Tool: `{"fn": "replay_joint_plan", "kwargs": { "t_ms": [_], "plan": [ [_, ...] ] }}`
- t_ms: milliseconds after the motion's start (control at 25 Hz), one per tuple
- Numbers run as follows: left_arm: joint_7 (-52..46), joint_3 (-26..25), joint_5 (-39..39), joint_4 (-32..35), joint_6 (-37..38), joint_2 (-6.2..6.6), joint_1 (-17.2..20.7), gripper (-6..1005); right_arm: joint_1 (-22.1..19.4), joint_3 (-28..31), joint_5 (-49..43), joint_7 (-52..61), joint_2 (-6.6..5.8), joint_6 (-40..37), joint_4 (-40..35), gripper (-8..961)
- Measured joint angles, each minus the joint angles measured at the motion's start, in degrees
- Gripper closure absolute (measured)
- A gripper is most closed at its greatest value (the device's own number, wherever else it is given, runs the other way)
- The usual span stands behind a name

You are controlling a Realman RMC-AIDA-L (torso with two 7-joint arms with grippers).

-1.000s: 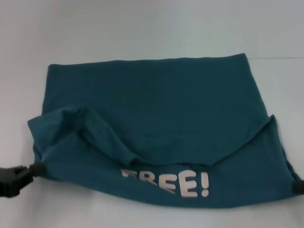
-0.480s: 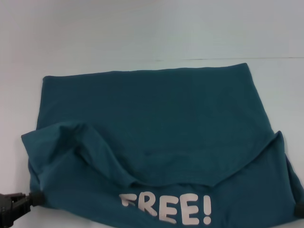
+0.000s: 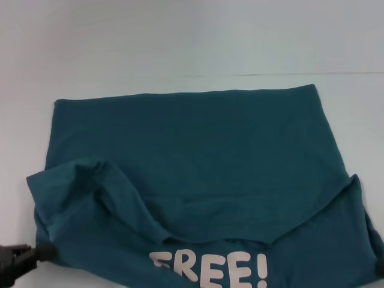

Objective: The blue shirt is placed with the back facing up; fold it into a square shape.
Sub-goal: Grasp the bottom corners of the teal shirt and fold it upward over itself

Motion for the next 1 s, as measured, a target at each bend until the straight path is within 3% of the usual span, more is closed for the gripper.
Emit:
{"fn": "replay_joint_plan", "kwargs": {
  "t_ms": [280,440,720,1000],
  "plan": [
    [-2.2,-3.8,-1.3,-1.0,-1.1,1.46,-5.3,995,5.4,3.7,0.1,1.3,-0.65,2.7,0.7,921],
    [-4.3,-4.7,-2.6,-4.1,-5.5,3.07,-11.1,995,10.6,4.2,0.0,4.2,-1.07,7.8,0.9,921],
    [-5.3,-4.4,-2.6,-12.2,-20.0,4.38,-19.9,995,20.1,2.6,0.0,5.2,-2.53,20.9,6.3,921],
    [-5.4,-4.1,-4.2,-17.3,-36.0,3.91,-24.7,994,27.2,-1.5,0.0,4.6,-2.64,38.1,11.2,920]
  ]
}}
